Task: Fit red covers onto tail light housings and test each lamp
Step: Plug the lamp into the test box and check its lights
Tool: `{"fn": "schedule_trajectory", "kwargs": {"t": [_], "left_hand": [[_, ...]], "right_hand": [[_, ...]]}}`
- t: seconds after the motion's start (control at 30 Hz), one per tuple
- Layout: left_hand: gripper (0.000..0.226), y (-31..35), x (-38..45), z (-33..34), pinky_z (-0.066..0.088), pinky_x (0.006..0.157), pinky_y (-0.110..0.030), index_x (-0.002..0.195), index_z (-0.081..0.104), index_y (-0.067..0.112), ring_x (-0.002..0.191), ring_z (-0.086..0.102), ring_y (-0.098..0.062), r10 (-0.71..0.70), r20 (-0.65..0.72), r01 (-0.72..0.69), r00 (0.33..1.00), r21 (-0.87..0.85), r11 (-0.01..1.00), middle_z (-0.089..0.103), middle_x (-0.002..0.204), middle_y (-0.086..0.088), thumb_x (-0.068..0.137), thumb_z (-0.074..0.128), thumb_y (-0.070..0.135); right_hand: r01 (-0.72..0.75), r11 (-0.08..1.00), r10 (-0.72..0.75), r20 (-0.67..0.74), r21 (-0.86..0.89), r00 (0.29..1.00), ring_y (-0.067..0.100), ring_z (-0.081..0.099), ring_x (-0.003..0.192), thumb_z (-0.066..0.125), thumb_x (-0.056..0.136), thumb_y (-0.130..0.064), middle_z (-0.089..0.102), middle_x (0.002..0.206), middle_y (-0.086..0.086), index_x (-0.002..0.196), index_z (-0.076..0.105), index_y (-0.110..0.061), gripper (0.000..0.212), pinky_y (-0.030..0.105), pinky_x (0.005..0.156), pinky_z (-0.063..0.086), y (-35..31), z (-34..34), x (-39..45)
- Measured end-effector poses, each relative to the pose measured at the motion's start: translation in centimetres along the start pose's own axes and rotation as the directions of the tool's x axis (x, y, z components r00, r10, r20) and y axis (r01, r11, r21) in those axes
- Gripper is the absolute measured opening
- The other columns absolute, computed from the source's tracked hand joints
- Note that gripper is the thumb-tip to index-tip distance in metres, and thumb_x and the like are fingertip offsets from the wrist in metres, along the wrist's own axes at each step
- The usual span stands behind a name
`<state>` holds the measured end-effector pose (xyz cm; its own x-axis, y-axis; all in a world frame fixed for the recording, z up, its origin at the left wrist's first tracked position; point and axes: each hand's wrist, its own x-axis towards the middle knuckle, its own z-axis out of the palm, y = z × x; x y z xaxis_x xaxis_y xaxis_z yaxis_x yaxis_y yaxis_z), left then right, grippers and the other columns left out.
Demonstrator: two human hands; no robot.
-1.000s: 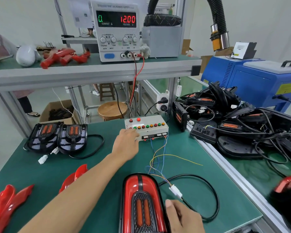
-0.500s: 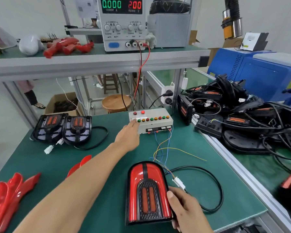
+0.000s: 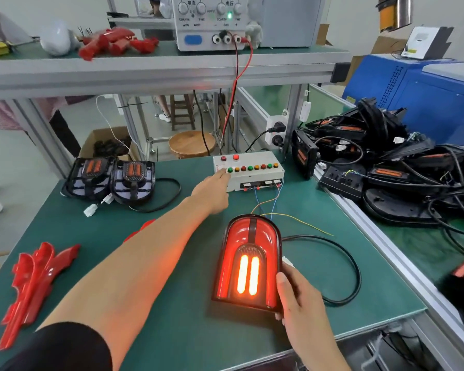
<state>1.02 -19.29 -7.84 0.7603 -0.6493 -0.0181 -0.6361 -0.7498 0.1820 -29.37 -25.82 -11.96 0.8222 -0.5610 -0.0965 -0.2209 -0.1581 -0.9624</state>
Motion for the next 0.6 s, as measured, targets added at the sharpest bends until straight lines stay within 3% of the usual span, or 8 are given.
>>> {"fn": "schedule_trajectory", "kwargs": {"t": [0.2, 0.33, 0.6], "left_hand": [[0.059, 0.3, 0.3, -0.9, 0.039, 0.115, -0.047, 0.154, 0.035, 0.006, 0.143, 0.042, -0.034, 0.004, 0.021, -0.005, 1.000, 0.024, 1.000, 0.030, 0.162, -0.011, 0.097, 0.051, 0.008], [0.055, 0.5, 0.6, -1.2, 0.044, 0.110, -0.050, 0.152, 0.036, 0.007, 0.137, 0.046, -0.035, -0.001, 0.020, 0.001, 1.000, 0.026, 1.000, 0.031, 0.158, -0.011, 0.099, 0.051, 0.011], [0.059, 0.7, 0.4, -1.3, 0.047, 0.107, -0.050, 0.151, 0.037, 0.007, 0.135, 0.050, -0.035, -0.021, 0.022, 0.020, 1.000, 0.028, 0.999, 0.038, 0.156, -0.010, 0.095, 0.053, 0.006]], "right_hand": [[0.006, 1.000, -0.006, -0.005, -0.017, 1.000, 0.002, 0.061, 0.059, 0.048, 0.105, -0.032, 0.073, 0.091, -0.006, 0.132, 0.058, -0.045, 0.032, 0.019, 0.050, 0.050, 0.2, 0.0, 0.0], [0.003, 1.000, -0.003, 0.007, -0.014, 1.000, 0.002, 0.059, 0.062, 0.046, 0.105, -0.035, 0.072, 0.106, -0.002, 0.131, 0.058, -0.049, 0.032, 0.019, 0.053, 0.050, 0.4, 0.0, 0.0], [-0.008, 1.000, 0.008, -0.011, -0.005, 1.000, 0.007, 0.065, 0.073, 0.047, 0.104, -0.037, 0.073, 0.107, -0.006, 0.136, 0.057, -0.044, 0.034, 0.021, 0.053, 0.053, 1.0, 0.1, 0.3]]}}
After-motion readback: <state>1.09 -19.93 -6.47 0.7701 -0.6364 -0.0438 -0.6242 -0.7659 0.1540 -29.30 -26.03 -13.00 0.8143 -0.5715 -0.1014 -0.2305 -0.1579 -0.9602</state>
